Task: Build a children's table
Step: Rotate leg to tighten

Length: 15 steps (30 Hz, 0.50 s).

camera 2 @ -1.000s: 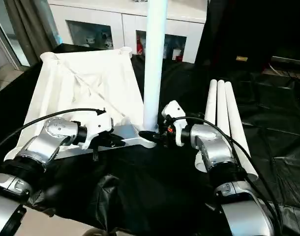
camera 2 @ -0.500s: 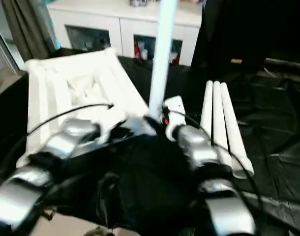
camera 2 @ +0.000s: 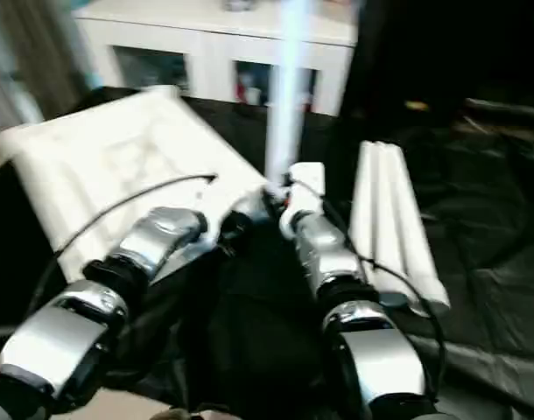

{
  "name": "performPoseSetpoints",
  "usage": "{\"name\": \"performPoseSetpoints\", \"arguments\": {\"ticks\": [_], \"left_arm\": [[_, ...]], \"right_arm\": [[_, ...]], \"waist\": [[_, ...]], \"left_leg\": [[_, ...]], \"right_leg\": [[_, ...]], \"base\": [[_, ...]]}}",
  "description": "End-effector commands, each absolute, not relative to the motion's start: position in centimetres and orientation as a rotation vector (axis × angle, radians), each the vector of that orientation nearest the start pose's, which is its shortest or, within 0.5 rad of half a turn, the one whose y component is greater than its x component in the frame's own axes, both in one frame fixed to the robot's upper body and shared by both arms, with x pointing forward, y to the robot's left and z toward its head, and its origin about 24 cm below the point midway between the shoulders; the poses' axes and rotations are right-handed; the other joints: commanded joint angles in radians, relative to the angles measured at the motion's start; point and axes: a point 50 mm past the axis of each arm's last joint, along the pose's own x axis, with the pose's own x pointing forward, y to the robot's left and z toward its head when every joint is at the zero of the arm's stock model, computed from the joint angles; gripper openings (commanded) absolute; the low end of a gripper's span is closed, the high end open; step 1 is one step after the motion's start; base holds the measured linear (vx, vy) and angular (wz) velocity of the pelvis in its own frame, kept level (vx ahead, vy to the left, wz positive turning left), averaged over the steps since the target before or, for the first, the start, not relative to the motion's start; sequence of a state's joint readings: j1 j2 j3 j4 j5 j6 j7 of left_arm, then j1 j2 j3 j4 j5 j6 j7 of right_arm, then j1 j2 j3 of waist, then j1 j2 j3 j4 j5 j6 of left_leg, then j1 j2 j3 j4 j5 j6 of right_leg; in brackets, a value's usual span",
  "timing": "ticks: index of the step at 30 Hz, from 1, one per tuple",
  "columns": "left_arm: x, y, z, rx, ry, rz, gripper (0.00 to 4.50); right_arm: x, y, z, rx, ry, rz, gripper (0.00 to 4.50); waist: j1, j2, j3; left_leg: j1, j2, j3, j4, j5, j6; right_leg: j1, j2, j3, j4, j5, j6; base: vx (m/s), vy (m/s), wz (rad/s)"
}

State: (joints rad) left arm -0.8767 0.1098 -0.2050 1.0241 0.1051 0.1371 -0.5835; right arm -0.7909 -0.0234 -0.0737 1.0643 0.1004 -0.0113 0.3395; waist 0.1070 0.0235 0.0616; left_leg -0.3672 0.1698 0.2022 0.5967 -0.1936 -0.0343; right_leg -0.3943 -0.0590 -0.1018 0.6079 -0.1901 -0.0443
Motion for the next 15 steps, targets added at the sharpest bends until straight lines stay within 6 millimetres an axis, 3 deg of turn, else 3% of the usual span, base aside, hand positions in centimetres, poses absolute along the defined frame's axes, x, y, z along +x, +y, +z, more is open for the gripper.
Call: {"name": "performPoseSetpoints", "arguments": {"ticks": [1, 4, 6, 8, 11, 15], "left_arm": [[37.2, 7.9, 7.1, 0.376, 0.328, -0.861, 0.0], [36.3, 8.6, 7.1, 0.35, 0.295, -0.999, 0.0], [35.7, 9.3, 6.8, 0.371, 0.303, -1.074, 0.0], [35.3, 9.9, 6.5, 0.395, 0.312, -1.108, 0.0], [34.8, 11.2, 6.2, 0.414, 0.331, -1.162, 0.0], [34.1, 12.4, 6.3, 0.431, 0.345, -1.227, 0.0]], "right_arm": [[36.0, -9.0, 3.5, 0.018, 0.313, 0.595, 3.83], [35.3, -10.4, 3.7, -0.059, 0.299, 0.775, 3.83], [35.0, -11.5, 4.0, -0.083, 0.291, 0.829, 3.83], [35.1, -12.2, 4.4, -0.085, 0.284, 0.843, 3.83], [35.0, -13.8, 5.2, -0.122, 0.273, 0.874, 3.83], [34.3, -14.8, 5.7, -0.161, 0.28, 0.947, 3.83]], "waist": [[0.007, 0.001, -0.083], [0.016, 0.0, -0.084], [0.018, 0.002, -0.082], [0.018, 0.002, -0.08], [0.026, 0.005, -0.074], [0.041, 0.004, -0.077]], "left_leg": [[0.004, 0.076, -0.045, -0.06, -0.083, 0.082], [-0.003, 0.077, -0.041, -0.051, -0.056, 0.137], [-0.001, 0.079, -0.04, -0.051, -0.079, 0.144], [0.0, 0.083, -0.041, -0.055, -0.098, 0.128], [0.012, 0.088, -0.039, -0.06, -0.142, 0.087], [0.011, 0.089, -0.04, -0.06, -0.122, 0.079]], "right_leg": [[0.06, -0.123, 0.071, -0.059, -0.035, -0.227], [0.061, -0.122, 0.066, -0.049, 0.047, -0.241], [0.057, -0.124, 0.065, -0.055, 0.008, -0.235], [0.055, -0.122, 0.065, -0.06, -0.052, -0.229], [0.047, -0.121, 0.069, -0.072, -0.149, -0.213], [0.047, -0.121, 0.07, -0.064, -0.128, -0.205]], "base": [[0.0, 0.0, 0.0], [0.0, 0.0, 0.0], [0.0, 0.0, 0.0], [0.0, 0.0, 0.0], [0.0, 0.0, 0.0], [0.0, 0.0, 0.0]]}}
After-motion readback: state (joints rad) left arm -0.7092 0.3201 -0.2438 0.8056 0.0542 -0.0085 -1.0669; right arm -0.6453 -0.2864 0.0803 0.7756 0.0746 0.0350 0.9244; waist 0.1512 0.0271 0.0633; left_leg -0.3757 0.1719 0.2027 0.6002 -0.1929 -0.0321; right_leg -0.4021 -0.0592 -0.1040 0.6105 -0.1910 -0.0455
